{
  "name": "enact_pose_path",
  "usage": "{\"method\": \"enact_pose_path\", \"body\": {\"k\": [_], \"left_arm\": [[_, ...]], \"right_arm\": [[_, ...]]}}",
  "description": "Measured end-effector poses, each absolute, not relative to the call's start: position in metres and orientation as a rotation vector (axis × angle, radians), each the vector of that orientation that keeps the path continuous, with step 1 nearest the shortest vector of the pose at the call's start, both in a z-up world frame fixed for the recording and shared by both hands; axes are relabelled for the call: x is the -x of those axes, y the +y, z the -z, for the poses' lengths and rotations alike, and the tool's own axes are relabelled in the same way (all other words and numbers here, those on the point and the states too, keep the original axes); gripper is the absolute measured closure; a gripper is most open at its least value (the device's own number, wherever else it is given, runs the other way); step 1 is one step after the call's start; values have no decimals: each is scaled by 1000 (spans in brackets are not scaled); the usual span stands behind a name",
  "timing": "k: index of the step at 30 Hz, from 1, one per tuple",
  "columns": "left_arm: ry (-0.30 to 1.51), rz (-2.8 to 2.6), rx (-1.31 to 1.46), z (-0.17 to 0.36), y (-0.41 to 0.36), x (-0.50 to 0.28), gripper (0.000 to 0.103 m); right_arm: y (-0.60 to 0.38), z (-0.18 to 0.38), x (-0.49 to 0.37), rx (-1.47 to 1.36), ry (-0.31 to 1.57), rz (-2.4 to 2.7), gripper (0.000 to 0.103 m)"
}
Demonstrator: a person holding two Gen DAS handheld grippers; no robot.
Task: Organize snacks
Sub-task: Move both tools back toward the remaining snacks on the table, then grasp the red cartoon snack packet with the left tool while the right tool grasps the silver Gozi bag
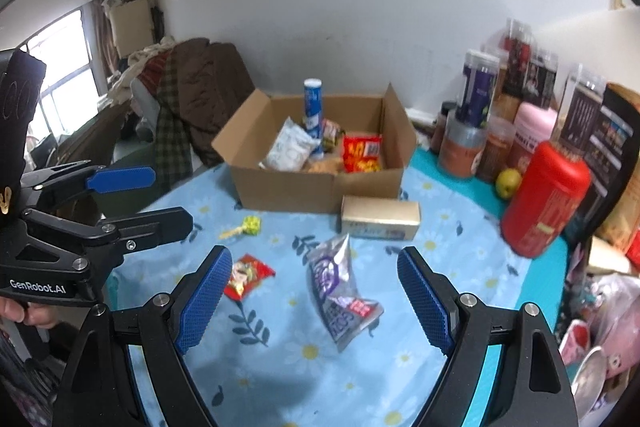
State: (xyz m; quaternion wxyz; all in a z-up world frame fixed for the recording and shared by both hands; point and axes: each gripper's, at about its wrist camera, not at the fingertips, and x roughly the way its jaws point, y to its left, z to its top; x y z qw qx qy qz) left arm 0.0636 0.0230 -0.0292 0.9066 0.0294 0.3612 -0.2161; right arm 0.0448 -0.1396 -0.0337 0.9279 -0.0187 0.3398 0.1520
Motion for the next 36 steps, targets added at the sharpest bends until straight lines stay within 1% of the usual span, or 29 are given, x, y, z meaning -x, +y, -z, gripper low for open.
{"method": "enact_pose_path", "body": {"k": [17, 28, 31, 33, 34, 35, 36], "left_arm": [[964, 426, -35, 106, 20, -98, 25], [1053, 406, -10, 147, 17, -123, 25], [1060, 407, -9, 153, 16, -125, 25], [1063, 404, -11, 156, 15, -126, 25], [1064, 397, -14, 158, 15, -127, 31], [1069, 382, -22, 160, 15, -128, 40], [1077, 363, -34, 163, 15, -129, 43]], "right_arm": [[-136, 99, -82, 64, 855, -326, 17], [-133, 136, -113, 113, 958, -343, 17], [-132, 143, -118, 124, 980, -345, 18], [-132, 149, -121, 126, 997, -349, 25], [-131, 152, -122, 127, 1009, -351, 26], [-131, 155, -124, 126, 1019, -354, 30], [-131, 157, -124, 126, 1026, -354, 35]]}}
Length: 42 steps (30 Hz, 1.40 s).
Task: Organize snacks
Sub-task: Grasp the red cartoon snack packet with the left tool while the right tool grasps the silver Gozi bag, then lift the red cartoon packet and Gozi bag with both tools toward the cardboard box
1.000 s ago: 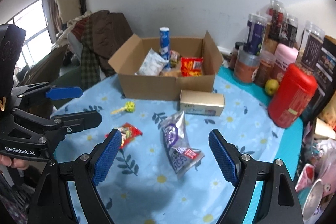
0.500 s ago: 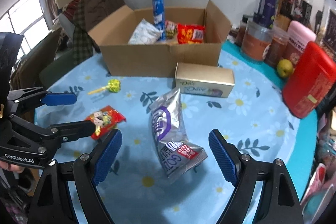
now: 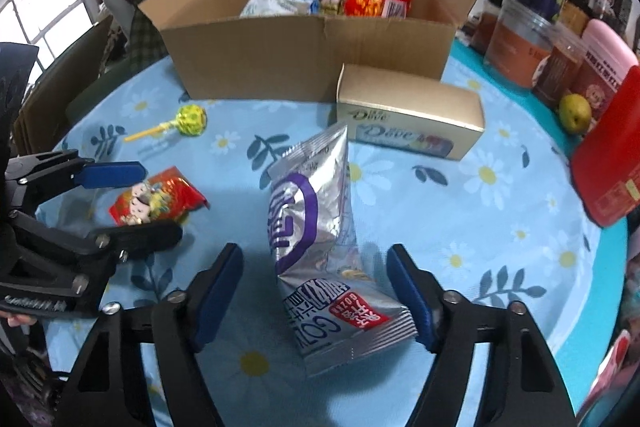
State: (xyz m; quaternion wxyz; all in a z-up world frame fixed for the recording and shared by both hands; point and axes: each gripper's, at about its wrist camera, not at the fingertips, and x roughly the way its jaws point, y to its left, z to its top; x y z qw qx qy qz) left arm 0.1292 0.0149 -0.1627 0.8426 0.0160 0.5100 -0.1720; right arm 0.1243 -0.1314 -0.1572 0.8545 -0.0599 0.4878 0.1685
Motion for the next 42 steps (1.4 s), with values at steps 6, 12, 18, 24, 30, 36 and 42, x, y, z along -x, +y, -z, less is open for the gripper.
{"method": "enact_pose_path", "body": {"k": [6, 12, 18, 24, 30, 36, 42], "left_arm": [[1079, 370, -15, 165, 17, -128, 65], [1087, 427, -24, 160, 11, -111, 65], [1100, 491, -54, 157, -5, -88, 65], [1119, 561, -82, 157, -22, -69, 65], [1142, 575, -91, 166, -28, -65, 65], [1172, 574, -69, 166, -30, -73, 65], [1149, 582, -25, 160, -25, -74, 65]], "right_arm": [[-136, 163, -119, 132, 1037, -345, 60], [-143, 162, -101, 109, 1050, -356, 60], [-154, 159, -75, 96, 1073, -342, 60], [-166, 159, -50, 69, 1110, -345, 60], [-167, 159, -40, 71, 1132, -351, 53], [-158, 160, -50, 106, 1123, -331, 38], [-157, 163, -55, 116, 1118, -317, 38]]}}
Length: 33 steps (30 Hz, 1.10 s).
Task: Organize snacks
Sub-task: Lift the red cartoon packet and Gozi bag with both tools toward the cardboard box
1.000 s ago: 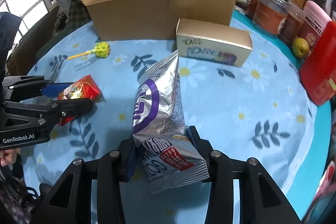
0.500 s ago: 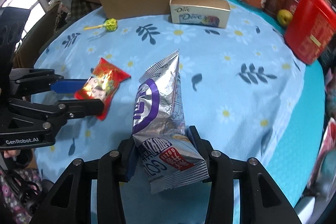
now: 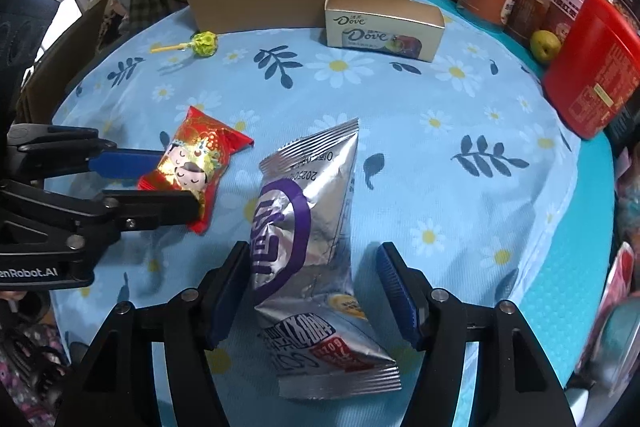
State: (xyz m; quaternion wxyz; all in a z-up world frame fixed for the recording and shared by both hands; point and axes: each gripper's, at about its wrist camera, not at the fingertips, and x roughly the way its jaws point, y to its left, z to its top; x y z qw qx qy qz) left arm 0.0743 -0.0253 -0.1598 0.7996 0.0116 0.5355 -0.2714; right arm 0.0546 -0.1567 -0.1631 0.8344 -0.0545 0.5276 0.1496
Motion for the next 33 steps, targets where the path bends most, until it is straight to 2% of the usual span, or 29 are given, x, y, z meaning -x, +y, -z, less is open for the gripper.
{"method": "enact_pose_path", "body": {"k": [4, 17, 19, 20, 24, 33], "left_arm": [[1179, 557, 10, 164, -24, -84, 57], [1143, 483, -71, 168, -40, -95, 56], [1111, 445, -163, 169, -47, -91, 60], [1096, 440, -178, 170, -46, -89, 70], [1083, 463, -152, 169, -39, -89, 71], [1036, 502, -119, 149, -31, -78, 71]], "right_arm": [[-159, 163, -56, 113, 1119, -315, 38], [-160, 165, -50, 145, 1092, -277, 38], [-160, 164, -49, 149, 1071, -272, 58], [-160, 163, -48, 161, 1056, -252, 63], [-166, 161, -48, 132, 1040, -251, 67], [-165, 147, -43, 108, 1025, -297, 68]]}}
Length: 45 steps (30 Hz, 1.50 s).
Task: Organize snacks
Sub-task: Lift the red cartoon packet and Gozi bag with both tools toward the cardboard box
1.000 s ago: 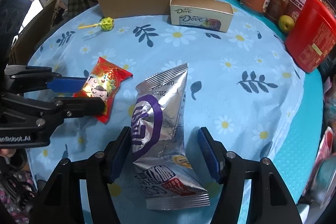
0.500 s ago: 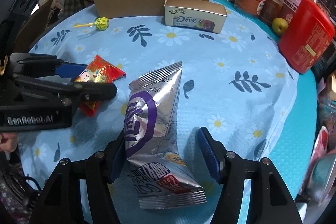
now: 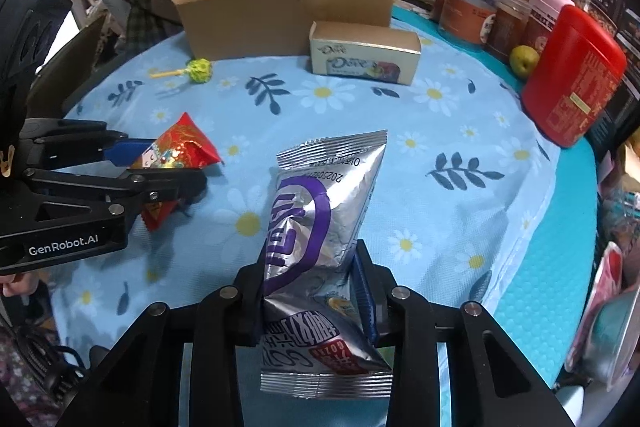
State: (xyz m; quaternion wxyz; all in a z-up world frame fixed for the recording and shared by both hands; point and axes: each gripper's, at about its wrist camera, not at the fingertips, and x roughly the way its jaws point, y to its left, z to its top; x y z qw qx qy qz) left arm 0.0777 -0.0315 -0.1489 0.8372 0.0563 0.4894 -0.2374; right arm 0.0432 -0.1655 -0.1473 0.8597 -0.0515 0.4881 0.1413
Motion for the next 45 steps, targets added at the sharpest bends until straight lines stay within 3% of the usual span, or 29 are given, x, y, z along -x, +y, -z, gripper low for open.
{"method": "enact_pose_path", "body": {"k": [24, 45], "left_arm": [[817, 541, -55, 65, -16, -69, 71], [612, 513, -19, -6, -2, -121, 71]], "right_arm": [[-136, 68, -40, 166, 844, -392, 68], [-135, -5, -95, 191, 644, -387, 68]]}}
